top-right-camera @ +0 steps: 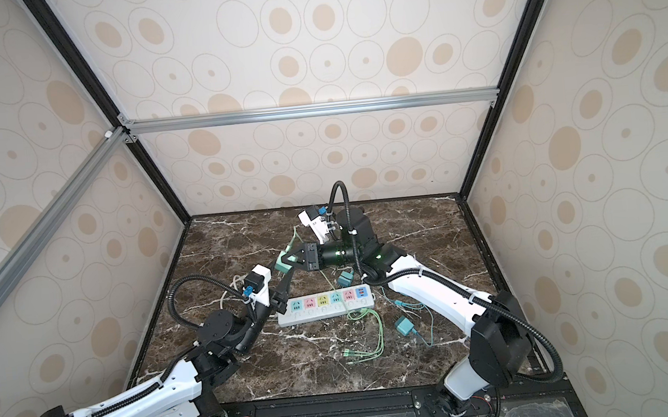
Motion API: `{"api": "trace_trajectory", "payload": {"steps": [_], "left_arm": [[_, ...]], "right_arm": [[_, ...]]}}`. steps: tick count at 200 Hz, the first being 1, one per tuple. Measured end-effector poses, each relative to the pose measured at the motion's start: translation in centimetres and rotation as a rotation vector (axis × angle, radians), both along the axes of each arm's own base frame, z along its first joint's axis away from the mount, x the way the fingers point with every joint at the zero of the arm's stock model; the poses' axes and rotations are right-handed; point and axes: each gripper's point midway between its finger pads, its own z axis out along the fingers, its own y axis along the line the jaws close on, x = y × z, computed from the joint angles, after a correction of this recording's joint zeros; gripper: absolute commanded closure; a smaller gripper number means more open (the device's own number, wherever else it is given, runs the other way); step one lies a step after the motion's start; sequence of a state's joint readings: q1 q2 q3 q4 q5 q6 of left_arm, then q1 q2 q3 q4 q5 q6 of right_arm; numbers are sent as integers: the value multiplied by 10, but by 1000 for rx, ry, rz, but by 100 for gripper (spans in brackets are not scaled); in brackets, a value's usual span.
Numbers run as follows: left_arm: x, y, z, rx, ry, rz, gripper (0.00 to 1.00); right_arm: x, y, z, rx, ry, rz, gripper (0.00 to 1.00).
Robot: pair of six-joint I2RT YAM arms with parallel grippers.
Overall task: Insert plugs into power strip
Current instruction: Pass the plug, then insert the plug into the socket.
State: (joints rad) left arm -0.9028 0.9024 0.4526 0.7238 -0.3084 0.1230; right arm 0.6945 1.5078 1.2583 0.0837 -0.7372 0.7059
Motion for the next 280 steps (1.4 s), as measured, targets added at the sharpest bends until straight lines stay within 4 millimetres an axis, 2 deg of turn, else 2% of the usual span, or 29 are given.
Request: {"api": "trace_trajectory", "payload": {"steps": [41, 67, 92, 110, 132, 171, 195, 243, 255, 280], "left_arm": [[-2, -2, -8, -4, 45, -23, 42], [-9, -2, -26, -2, 119, -61, 37], [-17, 4, -56, -13, 223, -83, 35], [-22, 10, -75, -20, 291, -83, 32], [-25, 19, -89, -41, 364, -57, 24], [-24, 37, -118, -87, 502, 44, 22], [-23, 50, -152, -121, 612, 119, 27], [-21, 77, -214, -239, 821, 227, 31], [-21, 81, -222, -267, 860, 239, 32], [-19, 82, -226, -324, 911, 231, 35]], "right_arm": [[0, -3, -6, -58, -43, 3, 90], [6, -9, -16, -151, -122, -22, 94], [11, -17, -28, -245, -210, -32, 100], [15, -18, -39, -294, -274, -19, 100], [20, -17, -54, -342, -360, 8, 100], [15, -21, -96, -405, -511, 87, 100], [5, -21, -120, -416, -596, 152, 100], [-2, -3, -147, -382, -777, 240, 100], [-5, 3, -158, -375, -810, 265, 100], [-4, 16, -181, -371, -840, 298, 100]]}}
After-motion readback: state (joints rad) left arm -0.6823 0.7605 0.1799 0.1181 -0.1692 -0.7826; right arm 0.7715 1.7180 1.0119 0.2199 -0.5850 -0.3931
